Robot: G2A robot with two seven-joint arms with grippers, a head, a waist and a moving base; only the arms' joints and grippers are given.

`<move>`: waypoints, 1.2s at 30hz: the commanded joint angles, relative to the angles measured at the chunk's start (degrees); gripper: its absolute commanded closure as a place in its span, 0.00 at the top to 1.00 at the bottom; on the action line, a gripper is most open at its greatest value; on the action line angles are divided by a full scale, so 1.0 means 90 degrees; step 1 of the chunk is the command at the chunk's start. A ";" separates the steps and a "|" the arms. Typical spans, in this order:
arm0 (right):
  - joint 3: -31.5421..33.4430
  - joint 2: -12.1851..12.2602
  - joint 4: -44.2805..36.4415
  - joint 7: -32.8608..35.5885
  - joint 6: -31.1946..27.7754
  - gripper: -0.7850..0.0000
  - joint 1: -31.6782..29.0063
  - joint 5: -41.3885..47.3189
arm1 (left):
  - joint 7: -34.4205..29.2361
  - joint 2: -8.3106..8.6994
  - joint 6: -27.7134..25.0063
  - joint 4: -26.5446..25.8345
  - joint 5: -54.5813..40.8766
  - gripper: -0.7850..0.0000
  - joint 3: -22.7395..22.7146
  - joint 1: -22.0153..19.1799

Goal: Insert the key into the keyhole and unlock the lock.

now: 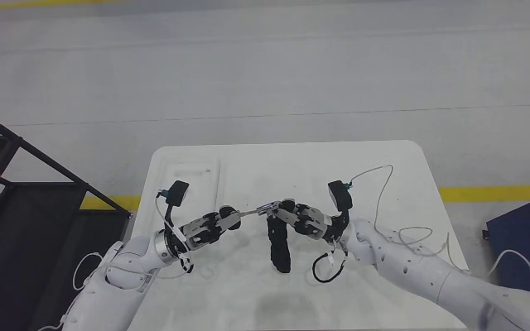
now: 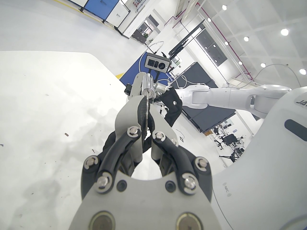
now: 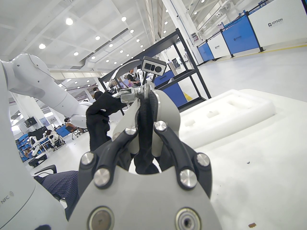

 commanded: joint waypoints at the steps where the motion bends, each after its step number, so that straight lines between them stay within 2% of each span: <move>1: 0.0137 0.0001 -0.0088 0.0200 0.0100 0.00 -0.0095 0.0078 | 0.0000 0.0001 -0.0002 -0.0006 -0.0007 0.00 -0.0005 0.0003; 24: 0.1454 -0.0123 -0.0296 0.1545 -0.0096 0.00 -0.0896 0.0270 | -0.0005 -0.0004 0.0036 0.0052 -0.0064 0.00 0.0042 -0.0056; 36: 0.1477 -0.0130 -0.0306 0.1584 -0.0096 0.00 -0.0915 0.0274 | 0.0004 -0.0022 0.0052 0.0040 0.0030 0.00 0.0162 -0.0107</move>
